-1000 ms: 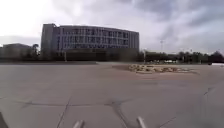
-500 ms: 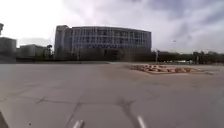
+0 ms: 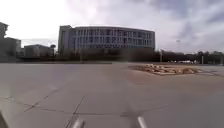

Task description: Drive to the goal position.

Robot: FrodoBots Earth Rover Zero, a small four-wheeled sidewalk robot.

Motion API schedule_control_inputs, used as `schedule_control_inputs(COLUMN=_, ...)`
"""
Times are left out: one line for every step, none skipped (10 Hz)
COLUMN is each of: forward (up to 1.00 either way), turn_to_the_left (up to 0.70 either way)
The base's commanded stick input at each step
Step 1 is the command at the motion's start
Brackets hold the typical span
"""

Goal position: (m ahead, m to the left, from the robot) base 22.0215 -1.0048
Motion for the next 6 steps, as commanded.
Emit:
schedule_control_inputs(forward=1.0, turn_to_the_left=0.0)
schedule_control_inputs(forward=1.0, turn_to_the_left=0.07)
schedule_control_inputs(forward=1.0, turn_to_the_left=0.27)
schedule_control_inputs(forward=1.0, turn_to_the_left=0.27)
schedule_control_inputs(forward=1.0, turn_to_the_left=0.27)
schedule_control_inputs(forward=1.0, turn_to_the_left=0.27)
